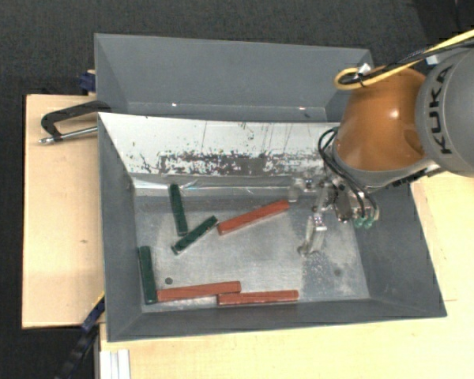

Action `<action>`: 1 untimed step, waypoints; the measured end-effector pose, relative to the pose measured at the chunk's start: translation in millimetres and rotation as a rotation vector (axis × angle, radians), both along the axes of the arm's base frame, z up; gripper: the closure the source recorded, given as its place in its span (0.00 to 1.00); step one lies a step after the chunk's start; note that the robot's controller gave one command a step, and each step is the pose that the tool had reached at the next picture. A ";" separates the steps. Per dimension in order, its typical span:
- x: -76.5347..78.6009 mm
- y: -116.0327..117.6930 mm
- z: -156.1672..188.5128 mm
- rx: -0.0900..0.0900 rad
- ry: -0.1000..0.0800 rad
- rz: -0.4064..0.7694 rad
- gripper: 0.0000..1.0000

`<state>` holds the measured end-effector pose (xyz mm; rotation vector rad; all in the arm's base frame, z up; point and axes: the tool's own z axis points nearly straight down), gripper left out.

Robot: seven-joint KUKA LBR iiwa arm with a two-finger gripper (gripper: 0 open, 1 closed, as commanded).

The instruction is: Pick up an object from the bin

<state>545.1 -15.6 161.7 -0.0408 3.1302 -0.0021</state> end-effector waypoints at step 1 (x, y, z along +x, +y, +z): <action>21.2 24.3 -38.4 0.004 0.008 -0.062 0.00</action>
Offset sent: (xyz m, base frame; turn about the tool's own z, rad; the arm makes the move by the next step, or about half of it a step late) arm 0.0538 0.0140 -0.0662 -0.0613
